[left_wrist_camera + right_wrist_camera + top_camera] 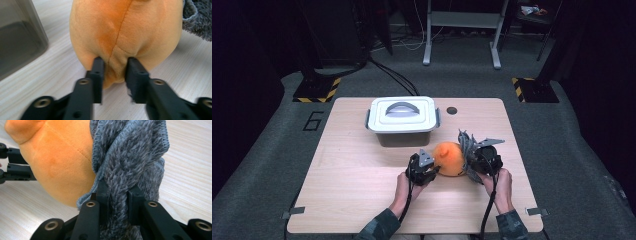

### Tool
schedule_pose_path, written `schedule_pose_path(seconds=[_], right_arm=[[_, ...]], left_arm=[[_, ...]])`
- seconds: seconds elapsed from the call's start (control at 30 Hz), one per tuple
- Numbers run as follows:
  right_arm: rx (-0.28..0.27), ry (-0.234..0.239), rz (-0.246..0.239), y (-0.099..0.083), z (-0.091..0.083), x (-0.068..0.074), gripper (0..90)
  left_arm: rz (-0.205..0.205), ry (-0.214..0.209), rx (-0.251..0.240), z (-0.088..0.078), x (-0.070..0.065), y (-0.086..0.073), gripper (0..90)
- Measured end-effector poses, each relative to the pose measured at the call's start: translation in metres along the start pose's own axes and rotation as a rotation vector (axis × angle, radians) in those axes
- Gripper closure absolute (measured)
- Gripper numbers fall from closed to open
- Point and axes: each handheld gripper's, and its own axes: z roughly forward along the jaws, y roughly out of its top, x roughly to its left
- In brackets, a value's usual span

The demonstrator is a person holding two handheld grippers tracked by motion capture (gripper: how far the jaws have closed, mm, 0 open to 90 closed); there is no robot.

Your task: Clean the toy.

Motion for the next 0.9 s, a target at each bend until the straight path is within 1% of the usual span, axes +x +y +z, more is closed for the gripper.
schedule_pose_path(seconds=[0.07,0.1,0.13,0.2,0.23,0.27,0.33,0.43,0.47,0.5,0.53,0.6,0.67,0.7,0.73,0.8,0.9], right_arm=[[-0.004,-0.002,0.004,0.000,-0.003,-0.001,75.6],[-0.019,0.006,0.008,0.000,-0.005,-0.002,75.5],[-0.024,0.014,0.009,0.000,-0.008,-0.003,75.5],[-0.031,0.015,0.020,0.000,-0.014,-0.003,75.5],[-0.044,0.018,0.010,0.001,-0.016,-0.004,75.5],[-0.048,0.016,0.010,0.002,-0.019,-0.004,75.5],[-0.058,0.024,0.006,0.005,-0.025,-0.001,75.5],[-0.092,0.038,-0.021,0.010,-0.034,0.006,75.4],[-0.104,0.048,-0.023,0.013,-0.036,0.010,75.4],[-0.119,0.063,-0.045,0.016,-0.039,0.014,75.4],[-0.124,0.065,-0.052,0.018,-0.040,0.018,75.3],[-0.124,0.071,-0.070,0.021,-0.038,0.024,75.3],[-0.103,0.068,-0.080,0.023,-0.031,0.027,75.4],[-0.091,0.056,-0.069,0.022,-0.026,0.028,75.4],[-0.085,0.049,-0.077,0.022,-0.023,0.027,75.5],[-0.079,0.046,-0.057,0.019,-0.020,0.024,75.5],[-0.067,0.031,-0.038,0.014,-0.015,0.015,75.5]], left_arm=[[0.017,-0.001,-0.016,-0.002,0.000,0.001,78.2],[0.021,-0.001,-0.026,-0.004,0.000,0.001,79.5],[0.022,-0.004,-0.033,-0.005,-0.001,0.002,80.2],[0.037,-0.010,-0.042,-0.008,-0.003,0.003,81.3],[0.047,-0.009,-0.048,-0.010,-0.004,0.004,81.7],[0.053,-0.014,-0.051,-0.011,-0.004,0.005,81.9],[0.064,-0.022,-0.056,-0.014,-0.006,0.008,82.1],[0.086,-0.022,-0.058,-0.015,-0.009,0.009,82.2],[0.084,-0.024,-0.060,-0.014,-0.009,0.009,82.2],[0.084,-0.024,-0.060,-0.014,-0.009,0.009,82.1],[0.087,-0.026,-0.052,-0.014,-0.009,0.009,82.1],[0.084,-0.024,-0.052,-0.014,-0.009,0.009,82.0],[0.084,-0.022,-0.044,-0.013,-0.008,0.008,81.9],[0.081,-0.021,-0.048,-0.012,-0.008,0.007,81.9],[0.077,-0.022,-0.048,-0.012,-0.008,0.007,81.8],[0.080,-0.025,-0.040,-0.012,-0.007,0.006,81.7],[0.073,-0.026,-0.043,-0.011,-0.008,0.006,81.5]])
